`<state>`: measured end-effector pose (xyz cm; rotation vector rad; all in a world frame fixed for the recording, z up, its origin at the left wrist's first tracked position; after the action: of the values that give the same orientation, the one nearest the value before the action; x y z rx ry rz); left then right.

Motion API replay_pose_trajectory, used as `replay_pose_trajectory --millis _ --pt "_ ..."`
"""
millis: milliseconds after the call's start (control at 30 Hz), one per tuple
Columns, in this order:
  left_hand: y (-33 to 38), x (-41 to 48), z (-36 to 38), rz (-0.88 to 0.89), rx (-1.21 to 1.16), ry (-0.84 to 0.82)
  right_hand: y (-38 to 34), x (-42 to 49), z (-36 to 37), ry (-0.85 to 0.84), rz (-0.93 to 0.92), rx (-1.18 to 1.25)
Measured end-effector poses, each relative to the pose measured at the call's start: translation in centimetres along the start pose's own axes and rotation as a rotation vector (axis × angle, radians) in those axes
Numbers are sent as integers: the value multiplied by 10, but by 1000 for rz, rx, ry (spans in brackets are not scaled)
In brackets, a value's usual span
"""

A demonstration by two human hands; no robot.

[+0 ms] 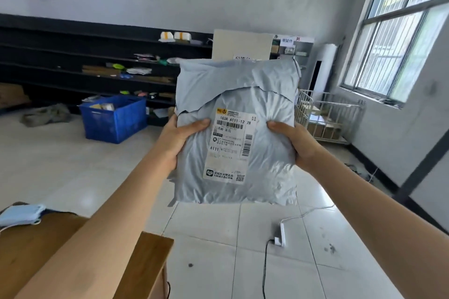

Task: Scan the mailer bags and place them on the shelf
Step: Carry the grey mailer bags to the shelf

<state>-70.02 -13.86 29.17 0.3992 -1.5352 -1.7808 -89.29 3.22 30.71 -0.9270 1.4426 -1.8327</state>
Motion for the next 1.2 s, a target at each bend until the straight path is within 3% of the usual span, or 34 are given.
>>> replay_pose_trajectory --millis 200,467,733,933,1200 --pt "-17 110 9 1 3 33 -5 108 -32 43 -32 -25" --pt "-60 243 24 10 84 89 21 255 -86 -46 -34 92" --pt "-95 367 18 35 101 344 38 439 -105 -249 -5 73" --pt "-85 425 -40 68 169 563 73 555 -48 -453 62 132" --pt "-53 473 -180 169 272 836 115 680 112 -730 134 226"
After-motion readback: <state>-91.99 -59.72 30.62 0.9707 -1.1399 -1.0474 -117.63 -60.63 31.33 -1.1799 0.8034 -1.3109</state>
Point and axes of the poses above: each hand's wrist, its own x-axis towards the middle knuckle, its own z-axis out of the palm, y = z × x, the point moved 3 cm from there along x, towards the middle knuckle, and after that the axes turned 6 degrees about x, right-handed, at the moved point
